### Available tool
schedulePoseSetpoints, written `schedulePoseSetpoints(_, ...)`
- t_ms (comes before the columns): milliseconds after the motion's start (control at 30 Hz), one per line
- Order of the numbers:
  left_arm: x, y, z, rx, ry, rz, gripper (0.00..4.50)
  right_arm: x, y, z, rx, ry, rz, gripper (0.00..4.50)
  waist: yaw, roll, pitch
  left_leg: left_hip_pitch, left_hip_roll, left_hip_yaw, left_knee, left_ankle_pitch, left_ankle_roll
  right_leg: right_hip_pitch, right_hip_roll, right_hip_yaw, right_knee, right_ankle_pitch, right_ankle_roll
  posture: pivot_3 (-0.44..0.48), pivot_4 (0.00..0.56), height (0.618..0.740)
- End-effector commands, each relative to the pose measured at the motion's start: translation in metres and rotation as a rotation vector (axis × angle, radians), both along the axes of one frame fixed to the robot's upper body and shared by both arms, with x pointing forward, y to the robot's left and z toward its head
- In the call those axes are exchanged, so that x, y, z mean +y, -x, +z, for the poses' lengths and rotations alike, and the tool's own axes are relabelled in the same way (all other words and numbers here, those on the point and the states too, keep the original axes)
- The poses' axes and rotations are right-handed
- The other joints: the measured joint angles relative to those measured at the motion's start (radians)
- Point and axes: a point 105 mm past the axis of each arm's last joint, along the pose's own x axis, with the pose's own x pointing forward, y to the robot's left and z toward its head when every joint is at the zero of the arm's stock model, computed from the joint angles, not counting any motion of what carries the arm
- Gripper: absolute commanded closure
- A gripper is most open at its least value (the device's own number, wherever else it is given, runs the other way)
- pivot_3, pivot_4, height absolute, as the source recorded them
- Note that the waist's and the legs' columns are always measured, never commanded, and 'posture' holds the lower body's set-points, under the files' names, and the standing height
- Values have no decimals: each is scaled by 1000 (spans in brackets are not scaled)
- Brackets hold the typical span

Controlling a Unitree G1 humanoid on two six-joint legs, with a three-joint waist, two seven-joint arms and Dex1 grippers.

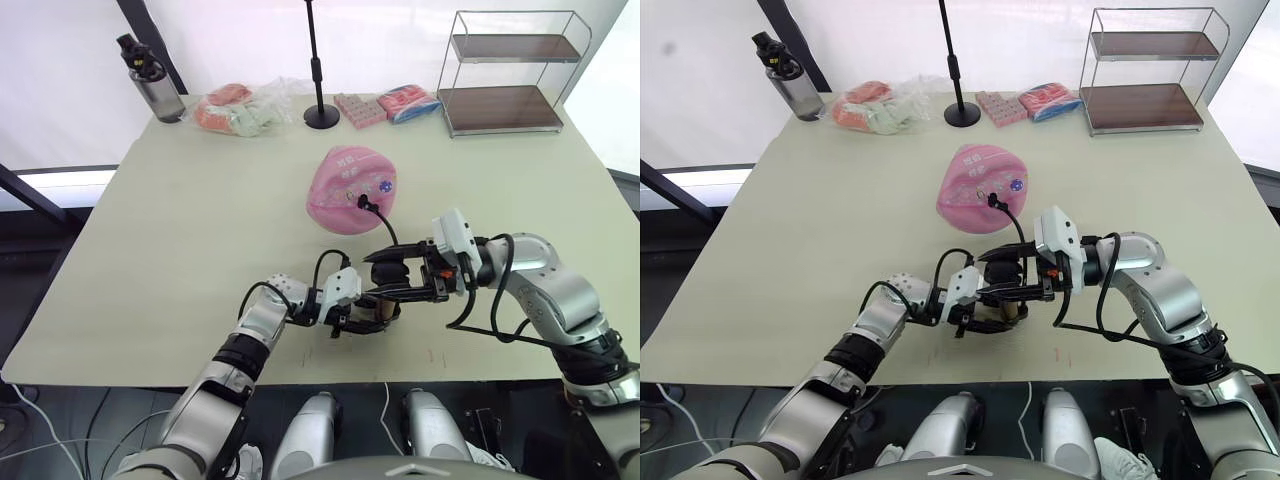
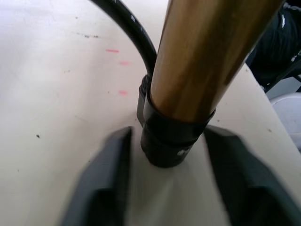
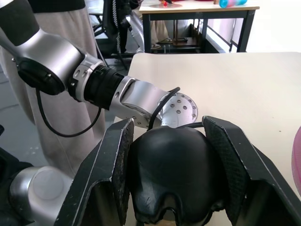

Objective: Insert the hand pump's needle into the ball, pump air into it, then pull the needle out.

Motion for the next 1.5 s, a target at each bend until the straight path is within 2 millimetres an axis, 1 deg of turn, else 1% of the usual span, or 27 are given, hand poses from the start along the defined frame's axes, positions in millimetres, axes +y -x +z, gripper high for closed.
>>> schedulePoseSetpoints(33,-3,4,-2,1,3,-10,3381,-1,0,6,-27,-14,-4,2677,0,0,0,0,0,0,0,0,0,0,0,0,0,0,0,0,150,740)
schedulePoseSetpoints(233,-8,4,-2,-4,21,6,3412,-1,-1,7,-24,-23,-14,2677,4,0,0,0,0,0,0,0,0,1,0,0,0,0,0,0,150,740)
schedulePoseSetpoints(467,-12,4,-4,-21,40,47,3413,-3,-6,9,-6,-49,-70,2677,7,0,0,1,0,-1,1,0,0,1,0,0,0,0,0,0,150,740)
schedulePoseSetpoints(533,-14,7,-4,-14,56,50,3413,-4,-6,9,-2,-54,-81,2677,8,0,0,1,0,-1,1,0,0,1,0,-1,0,0,0,0,150,740)
schedulePoseSetpoints(767,-14,6,-4,-6,69,83,3413,-6,-7,8,5,-58,-105,2677,12,0,0,1,0,-1,1,0,0,1,0,-1,0,0,-1,0,150,740)
schedulePoseSetpoints(1267,-19,7,-8,-28,64,101,3413,-6,-6,5,9,-52,-110,2677,24,0,0,1,0,-1,1,0,0,2,0,-1,0,1,-1,0,150,740)
schedulePoseSetpoints(1367,-20,8,-8,6,72,111,3413,-6,-6,5,9,-50,-109,2677,24,0,0,1,0,-1,1,0,0,2,0,-1,0,1,-1,0,150,740)
schedulePoseSetpoints(1433,-20,9,-8,-7,67,106,2424,-6,-5,5,10,-50,-108,2677,24,0,0,1,0,-1,1,0,0,2,0,-1,0,1,-1,0,150,740)
schedulePoseSetpoints(1500,-19,9,-9,-26,55,102,1680,-6,-5,5,9,-49,-108,2677,24,0,0,1,0,-1,1,0,0,2,0,-1,0,1,-1,0,150,740)
